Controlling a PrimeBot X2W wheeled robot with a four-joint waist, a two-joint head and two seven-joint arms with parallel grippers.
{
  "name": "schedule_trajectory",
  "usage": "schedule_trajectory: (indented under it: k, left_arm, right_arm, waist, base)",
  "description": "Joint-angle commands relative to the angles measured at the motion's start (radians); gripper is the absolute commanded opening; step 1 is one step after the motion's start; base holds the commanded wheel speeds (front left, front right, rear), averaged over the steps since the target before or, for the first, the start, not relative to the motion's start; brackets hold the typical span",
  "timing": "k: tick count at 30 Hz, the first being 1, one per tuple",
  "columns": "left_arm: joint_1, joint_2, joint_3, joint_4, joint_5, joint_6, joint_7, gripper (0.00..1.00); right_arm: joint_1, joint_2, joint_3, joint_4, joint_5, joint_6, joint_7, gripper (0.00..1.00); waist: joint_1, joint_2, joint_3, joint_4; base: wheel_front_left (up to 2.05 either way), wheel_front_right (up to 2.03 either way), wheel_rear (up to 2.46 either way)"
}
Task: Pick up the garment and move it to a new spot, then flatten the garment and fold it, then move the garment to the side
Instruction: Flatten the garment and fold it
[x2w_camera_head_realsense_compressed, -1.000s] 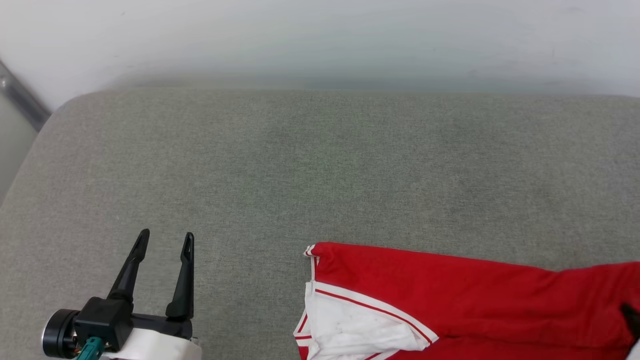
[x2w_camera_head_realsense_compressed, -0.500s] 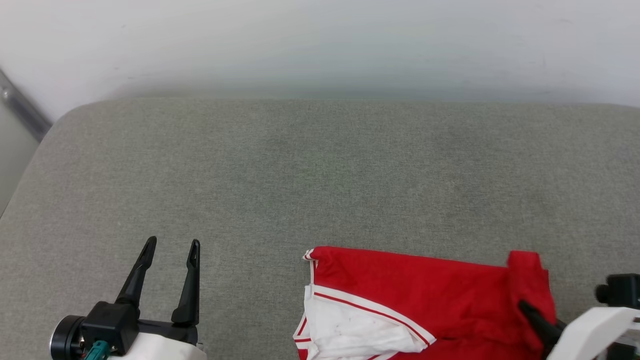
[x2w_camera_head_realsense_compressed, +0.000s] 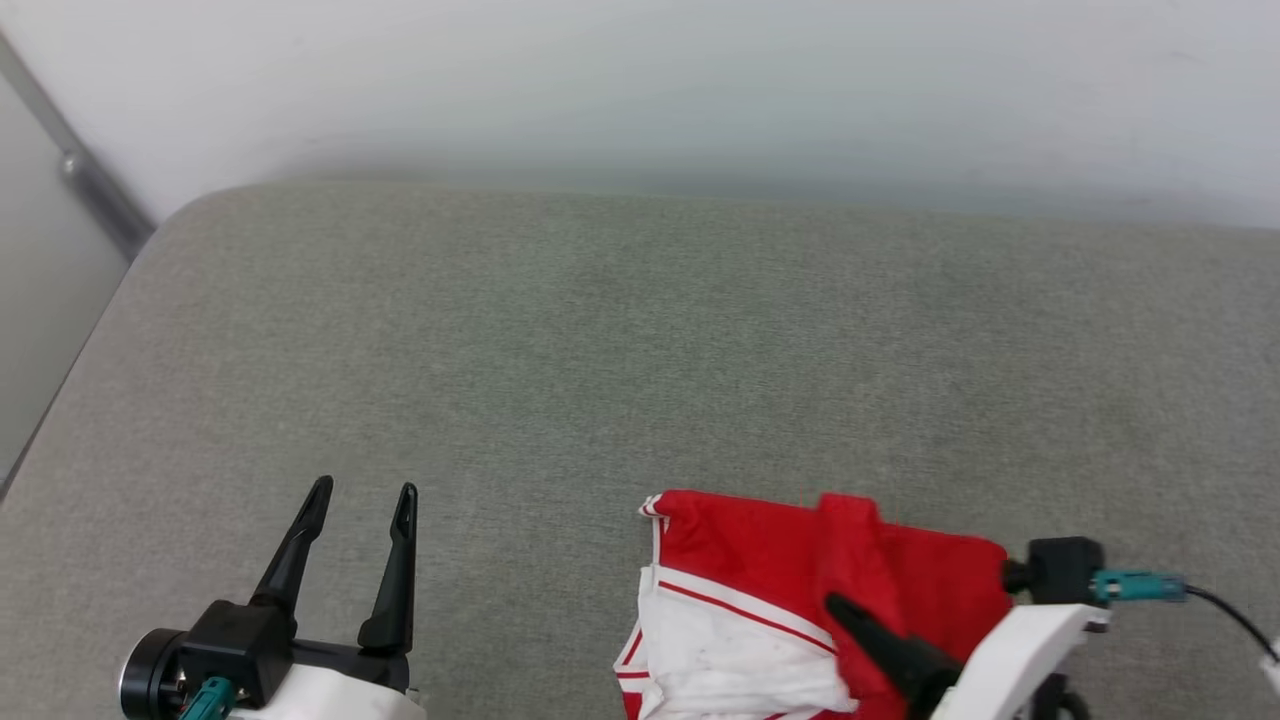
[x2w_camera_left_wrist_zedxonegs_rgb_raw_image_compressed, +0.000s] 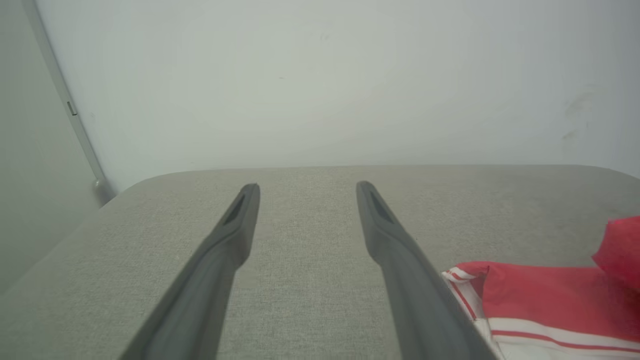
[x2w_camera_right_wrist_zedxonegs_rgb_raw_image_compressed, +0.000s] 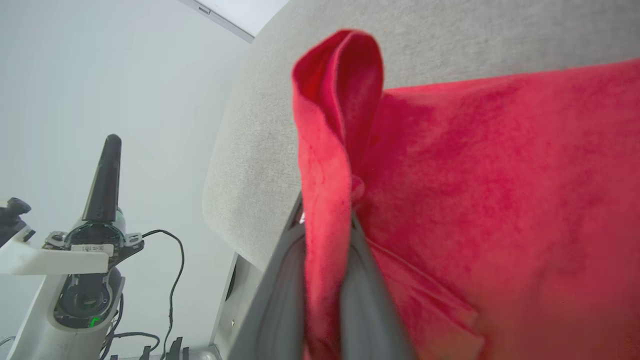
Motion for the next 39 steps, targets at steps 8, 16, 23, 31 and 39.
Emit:
schedule_trajectory:
  k: [8, 16, 23, 31, 39]
  left_arm:
    - [-0.009, 0.009, -0.007, 0.008, -0.006, -0.001, -0.002, 1.0]
    - [-0.003, 0.004, -0.01, 0.008, -0.003, -0.001, -0.002, 1.0]
    - [-0.004, 0.001, 0.001, 0.015, -0.003, -0.001, -0.002, 1.0]
    - [0.002, -0.001, 0.016, 0.015, 0.002, -0.001, -0.002, 1.0]
    - [-0.008, -0.003, 0.016, 0.004, 0.002, -0.001, -0.002, 1.0]
  right_arm:
    - [-0.12, 0.002, 0.149, 0.192, 0.107, 0.0, -0.177, 0.0]
    - [-0.239, 0.002, 0.243, 0.404, 0.131, 0.0, -0.291, 0.0]
    - [-0.288, 0.001, 0.353, 0.46, 0.156, 0.0, -0.315, 1.0]
    - [-0.337, 0.001, 0.357, 0.394, 0.062, 0.0, -0.309, 1.0]
    - [-0.406, -0.044, 0.152, 0.294, -0.407, 0.0, -0.313, 1.0]
  waist:
    - [0.0, 0.0, -0.006, 0.039]
    - [0.0, 0.0, -0.001, 0.06]
    - [0.0, 0.0, 0.0, 0.058]
    - [0.0, 0.0, -0.025, 0.019]
    - [0.0, 0.0, -0.023, -0.032]
  base:
    - [0.0, 0.0, 0.0]
    - [0.0, 0.0, 0.0]
    - [0.0, 0.0, 0.0]
    - [0.0, 0.0, 0.0]
    - [0.0, 0.0, 0.0]
